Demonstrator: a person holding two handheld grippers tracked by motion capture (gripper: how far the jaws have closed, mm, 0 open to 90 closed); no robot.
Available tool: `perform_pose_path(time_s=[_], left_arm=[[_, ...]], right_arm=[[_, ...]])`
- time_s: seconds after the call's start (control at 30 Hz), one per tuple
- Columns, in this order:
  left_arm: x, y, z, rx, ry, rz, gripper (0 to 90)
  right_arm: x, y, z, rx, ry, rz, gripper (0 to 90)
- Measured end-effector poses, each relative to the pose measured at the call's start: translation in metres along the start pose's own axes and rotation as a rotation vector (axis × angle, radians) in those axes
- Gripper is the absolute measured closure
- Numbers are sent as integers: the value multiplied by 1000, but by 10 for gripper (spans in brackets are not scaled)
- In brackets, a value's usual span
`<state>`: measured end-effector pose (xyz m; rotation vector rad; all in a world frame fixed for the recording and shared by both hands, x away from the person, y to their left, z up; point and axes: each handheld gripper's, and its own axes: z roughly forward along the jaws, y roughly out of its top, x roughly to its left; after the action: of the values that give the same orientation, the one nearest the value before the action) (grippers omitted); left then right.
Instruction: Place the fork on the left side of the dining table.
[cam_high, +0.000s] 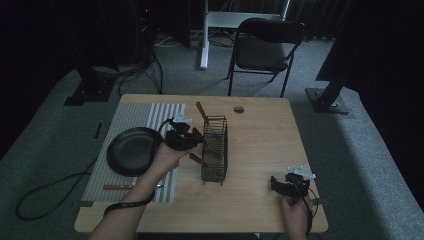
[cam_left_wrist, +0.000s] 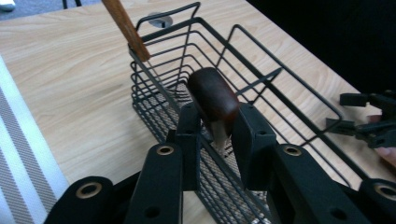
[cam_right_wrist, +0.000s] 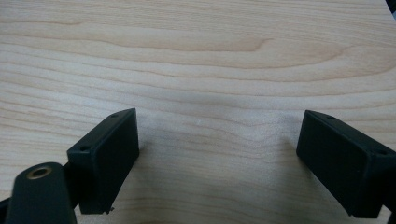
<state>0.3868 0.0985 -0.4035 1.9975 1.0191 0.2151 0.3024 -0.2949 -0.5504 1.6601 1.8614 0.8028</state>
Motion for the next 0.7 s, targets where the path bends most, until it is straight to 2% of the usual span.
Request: perform_pose_path(time_s=[0.07,0.1,0.13,0.17,0.2,0.23,0.33,0.4,0.53,0.57,0.67,0.7], left_arm=[[-4,-2,-2,-10,-7,12,751],[-9,-4,-3,-27,0,38,752],[-9,-4,-3,-27,0,38,754],[-13,-5,-4,-43,5,70,757],[-13,-5,-4,-43,5,70,766],[-13,-5,-7,-65,-19,53,798],[-15,-4,-9,-78,-1,61,802],[-14,-3,-12,-93,-16,55,803],[-14,2,-24,-120,-21,56,803],[-15,5,-30,-136,-23,67,803],[-18,8,-38,-157,-24,76,803],[-20,12,-46,-176,-43,76,803]], right_arm=[[0,0,0,-1,0,2,125],[0,0,0,-1,0,1,125],[0,0,0,-1,0,1,125],[0,0,0,-1,0,2,125],[0,0,0,-1,0,2,125],[0,0,0,-1,0,2,124],[0,0,0,-1,0,2,124],[0,0,0,-1,-1,2,125],[0,0,0,-2,0,1,125],[0,0,0,-2,0,1,125],[0,0,0,-2,0,1,125],[0,0,0,-2,0,1,125]])
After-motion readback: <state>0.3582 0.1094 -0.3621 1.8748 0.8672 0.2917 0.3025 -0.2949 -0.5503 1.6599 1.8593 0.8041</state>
